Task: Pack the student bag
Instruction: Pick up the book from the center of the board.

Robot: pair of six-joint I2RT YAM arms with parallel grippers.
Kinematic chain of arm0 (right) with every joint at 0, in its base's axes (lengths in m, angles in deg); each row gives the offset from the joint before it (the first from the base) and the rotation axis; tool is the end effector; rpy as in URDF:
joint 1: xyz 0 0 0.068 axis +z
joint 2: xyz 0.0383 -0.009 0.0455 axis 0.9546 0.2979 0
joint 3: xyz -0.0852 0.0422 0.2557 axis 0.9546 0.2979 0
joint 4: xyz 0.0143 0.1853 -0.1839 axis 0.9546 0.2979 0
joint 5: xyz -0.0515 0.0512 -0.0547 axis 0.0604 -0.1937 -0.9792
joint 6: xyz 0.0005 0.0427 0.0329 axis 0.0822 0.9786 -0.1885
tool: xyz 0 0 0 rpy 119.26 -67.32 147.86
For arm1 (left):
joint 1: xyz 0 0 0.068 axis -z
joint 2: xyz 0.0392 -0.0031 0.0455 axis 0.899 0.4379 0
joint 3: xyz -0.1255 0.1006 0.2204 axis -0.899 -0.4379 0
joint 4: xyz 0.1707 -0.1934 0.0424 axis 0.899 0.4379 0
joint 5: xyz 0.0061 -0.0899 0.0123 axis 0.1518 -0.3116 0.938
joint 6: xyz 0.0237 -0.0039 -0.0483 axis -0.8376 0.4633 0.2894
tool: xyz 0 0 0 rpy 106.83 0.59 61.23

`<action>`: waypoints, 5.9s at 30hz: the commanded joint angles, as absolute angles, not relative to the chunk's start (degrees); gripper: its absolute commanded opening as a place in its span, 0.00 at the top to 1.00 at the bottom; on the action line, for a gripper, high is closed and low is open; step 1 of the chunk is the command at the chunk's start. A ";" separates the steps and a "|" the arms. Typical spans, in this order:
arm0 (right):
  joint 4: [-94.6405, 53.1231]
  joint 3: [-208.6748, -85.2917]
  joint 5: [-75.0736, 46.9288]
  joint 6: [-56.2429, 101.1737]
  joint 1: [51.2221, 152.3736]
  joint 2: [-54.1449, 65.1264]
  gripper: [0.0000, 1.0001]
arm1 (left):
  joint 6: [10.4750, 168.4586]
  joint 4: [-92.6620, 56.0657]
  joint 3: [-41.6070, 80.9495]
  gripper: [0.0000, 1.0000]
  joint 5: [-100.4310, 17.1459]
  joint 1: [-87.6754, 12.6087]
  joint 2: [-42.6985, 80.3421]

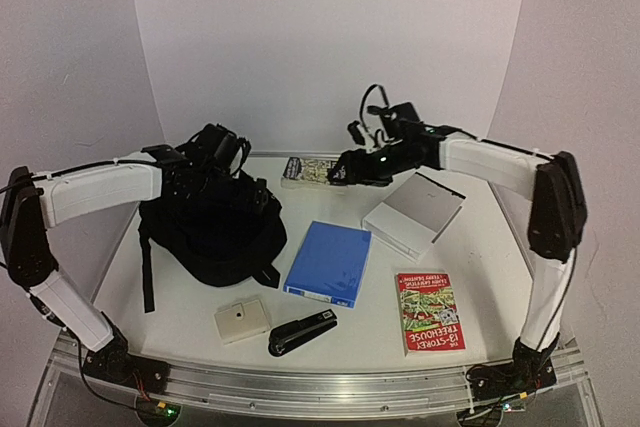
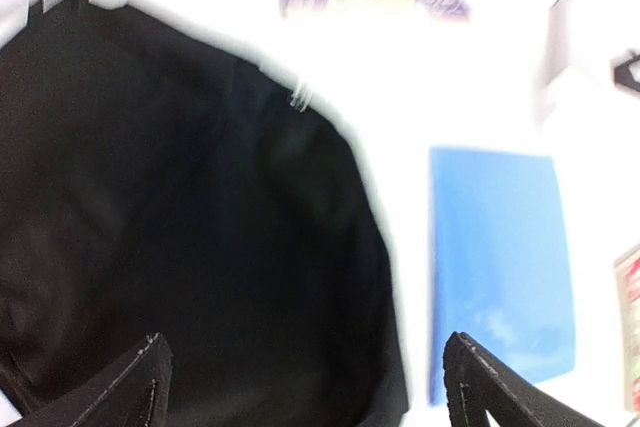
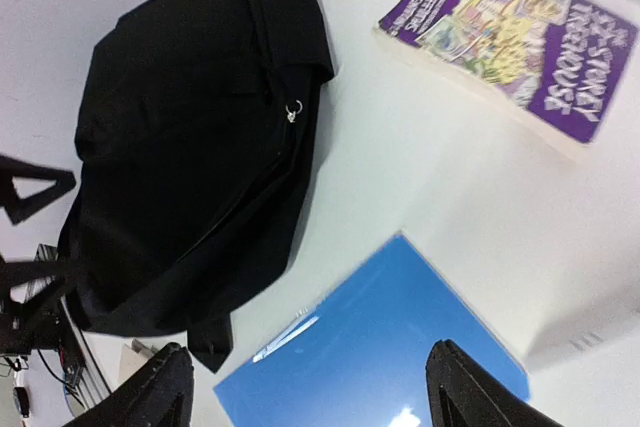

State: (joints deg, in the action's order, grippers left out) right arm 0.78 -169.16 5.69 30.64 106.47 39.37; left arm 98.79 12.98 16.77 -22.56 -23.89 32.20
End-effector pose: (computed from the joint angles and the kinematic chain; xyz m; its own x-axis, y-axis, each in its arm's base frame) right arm 0.3772 0.2724 0.2711 -0.7126 -0.2007 -0.6723 -0.6269 0.6122 0.4818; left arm 0.2622 -0.2123 0.2703 -0.7285 0.1560 -0.6670 0.2983 0.9488 -0.1039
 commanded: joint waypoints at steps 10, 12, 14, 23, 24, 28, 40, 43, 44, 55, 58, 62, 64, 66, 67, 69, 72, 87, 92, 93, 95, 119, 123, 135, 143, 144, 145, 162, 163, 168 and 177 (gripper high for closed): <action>1.62 -144.10 9.82 30.97 81.23 22.88 0.28 | 94.32 6.12 42.55 0.00 -39.37 -21.77 54.39; 1.47 -143.02 9.72 31.13 79.57 24.19 0.30 | 93.72 6.12 45.85 0.01 -40.80 -21.13 58.70; 1.35 -142.81 9.51 31.20 78.37 26.32 0.32 | 93.45 6.04 48.84 0.01 -42.30 -20.46 62.21; 0.97 -142.87 7.79 31.95 77.15 33.81 0.36 | 95.53 1.37 58.83 0.02 -48.85 -19.47 74.54; 0.86 -142.62 7.76 32.06 77.10 34.18 0.37 | 95.77 0.90 59.72 0.02 -49.55 -19.46 75.71; -0.59 -142.14 9.66 32.82 77.11 36.47 0.45 | 96.49 -0.27 63.38 0.02 -51.67 -19.31 79.56; -0.27 -135.46 7.74 31.49 76.45 24.90 0.44 | 97.15 -2.87 66.64 0.02 -51.20 -19.28 83.82; -0.41 -133.02 5.34 31.56 76.45 21.24 0.39 | 97.43 -2.90 68.68 0.02 -51.92 -19.30 85.61; -0.57 -132.00 4.94 31.67 76.47 20.98 0.38 | 97.58 -3.09 69.40 0.02 -52.25 -19.30 86.06; -5.74 -135.23 18.54 36.22 76.50 34.83 0.50 | 100.01 -5.88 73.60 0.09 -57.33 -19.10 91.20; -7.13 -135.26 19.56 36.45 76.53 34.22 0.56 | 100.54 -6.61 74.00 0.17 -58.78 -18.94 92.40; -8.75 -136.37 20.46 37.23 76.53 33.41 0.69 | 100.00 -6.42 75.33 0.36 -61.75 -18.35 93.89; -9.28 -137.24 21.44 37.70 76.57 33.41 0.75 | 99.15 -6.40 75.46 0.45 -62.64 -17.91 93.76; -9.50 -138.08 22.02 38.18 76.62 33.43 0.79 | 98.35 -6.57 75.29 0.53 -63.62 -17.44 93.23; -9.58 -138.56 22.20 38.43 76.59 33.45 0.81 | 97.86 -6.78 75.00 0.56 -63.79 -17.25 92.84; -9.61 -139.22 22.50 38.68 76.55 33.33 0.88 | 96.93 -7.55 73.99 0.61 -63.98 -16.77 91.51; -9.58 -140.25 23.37 39.03 76.55 32.49 1.00 | 96.01 -8.75 72.00 0.67 -63.35 -16.26 88.89; -10.81 -137.19 30.51 42.43 82.83 25.13 1.00 | 97.89 -13.30 46.62 0.73 -57.30 -14.71 63.61; -10.93 -137.43 29.81 41.14 86.86 29.66 1.00 | 100.14 -13.98 35.44 0.72 -55.63 -13.78 57.47; -10.90 -137.78 29.96 40.96 87.17 31.16 1.00 | 100.69 -14.61 33.22 0.71 -55.27 -13.76 56.47; -10.87 -138.45 30.01 40.25 87.25 34.19 1.00 | 101.53 -15.71 29.06 0.68 -54.22 -13.76 54.76; -6.11 -142.05 20.07 33.51 87.08 46.55 0.62 | 111.60 -17.19 32.39 0.09 -57.53 -24.38 61.99; -4.82 -143.28 19.05 32.72 86.77 45.38 0.46 | 112.78 -14.41 37.82 0.09 -57.94 -24.70 66.71; -4.04 -148.16 18.07 31.74 86.85 48.85 0.51 | 119.77 -12.66 43.69 0.09 -57.72 -25.71 75.09; -4.13 -149.41 20.58 31.65 87.74 51.19 0.59 | 120.42 -27.06 41.35 0.27 -68.48 -25.45 74.70; -4.13 -149.44 21.27 31.66 87.84 51.08 0.59 | 120.30 -28.53 40.50 0.29 -68.96 -25.39 74.09; -4.14 -149.43 21.84 31.67 87.87 50.86 0.59 | 120.14 -30.28 39.83 0.32 -69.53 -25.36 73.28; -3.89 -148.29 27.43 29.25 87.78 35.77 0.38 | 118.13 -39.06 32.22 0.87 -73.39 -25.28 61.80; -3.81 -148.30 27.76 29.14 87.71 34.92 0.36 | 117.46 -38.25 31.92 0.90 -73.04 -25.33 60.96; -2.93 -148.08 29.27 28.58 86.93 31.57 0.17 | 113.89 -33.97 30.35 1.00 -70.69 -25.29 57.04; 5.87 -151.45 28.42 23.50 82.61 23.35 0.03 | 86.58 -11.39 32.87 1.00 -46.53 -19.68 47.69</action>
